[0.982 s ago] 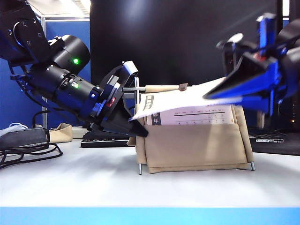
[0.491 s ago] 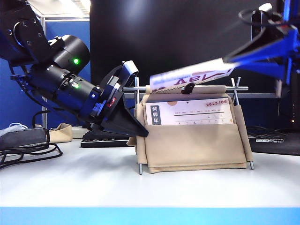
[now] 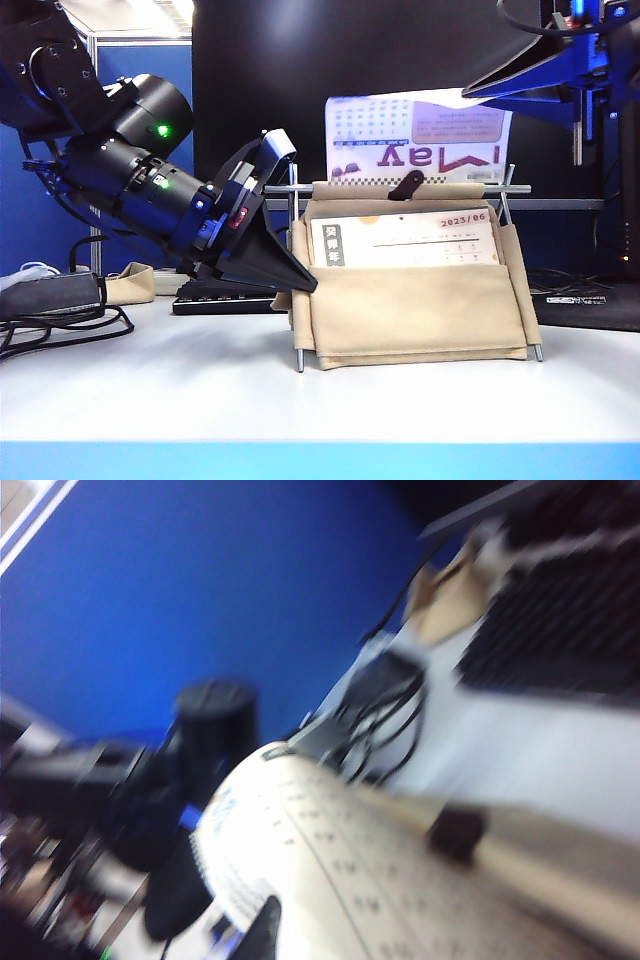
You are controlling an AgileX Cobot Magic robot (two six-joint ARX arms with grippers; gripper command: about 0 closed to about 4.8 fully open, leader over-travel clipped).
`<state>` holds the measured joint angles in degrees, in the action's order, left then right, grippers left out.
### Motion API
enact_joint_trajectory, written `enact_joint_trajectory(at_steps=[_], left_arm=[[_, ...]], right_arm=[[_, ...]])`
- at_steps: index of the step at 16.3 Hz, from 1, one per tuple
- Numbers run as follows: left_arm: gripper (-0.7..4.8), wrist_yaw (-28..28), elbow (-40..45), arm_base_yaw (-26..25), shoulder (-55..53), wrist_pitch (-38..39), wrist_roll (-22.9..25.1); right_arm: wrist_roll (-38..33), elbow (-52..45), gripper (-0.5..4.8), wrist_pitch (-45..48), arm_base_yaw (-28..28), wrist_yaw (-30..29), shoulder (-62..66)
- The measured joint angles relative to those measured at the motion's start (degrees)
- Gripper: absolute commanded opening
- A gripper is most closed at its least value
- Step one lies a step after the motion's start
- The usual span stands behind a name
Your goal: Turn one page of the calendar.
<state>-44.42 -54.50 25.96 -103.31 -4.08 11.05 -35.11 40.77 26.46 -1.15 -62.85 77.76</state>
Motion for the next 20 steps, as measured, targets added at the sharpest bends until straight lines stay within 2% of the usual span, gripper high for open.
enact_joint_trajectory(at_steps=[1,6,8,11,15,16,17,19,20], left_arm=[[-0.06,-0.02,0.00,0.00,0.00,0.00,0.09],[-0.06,-0.11,0.00,0.02,0.02,0.26,0.11],[-0.06,-0.17,0.00,0.00,0.02,0.48,0.09],[-0.06,-0.37,0.00,-0.02,0.04,0.92,0.15],[-0.06,-0.55,-0.20,-0.02,0.09,2.01,0.74],[-0.06,-0.57,-0.22,-0.02,0.11,2.14,0.87],[-0.06,-0.57,-0.22,-0.02,0.11,2.19,0.92],[-0.05,-0.63,-0.22,-0.02,0.15,2.45,0.96],[-0.04,-1.70,-0.22,-0.02,0.15,3.04,1.18]], right_arm=[[-0.87,0.07,0.54,1.18,0.00,2.03,0.00],[-2.43,4.76,0.70,2.12,-1.86,6.54,0.63],[-2.40,7.50,1.09,3.10,-3.10,7.58,2.32],[-2.45,8.96,1.08,2.84,-4.11,8.15,7.43],[-2.32,9.29,1.10,3.41,-4.02,15.45,10.60],[-1.70,9.27,1.36,4.35,-4.02,17.35,11.08],[-1.36,9.25,1.87,4.83,-4.04,18.47,11.10],[0.52,9.29,3.43,6.16,-3.89,21.05,11.45],[1.64,9.27,3.69,6.12,-3.85,21.31,11.82]])
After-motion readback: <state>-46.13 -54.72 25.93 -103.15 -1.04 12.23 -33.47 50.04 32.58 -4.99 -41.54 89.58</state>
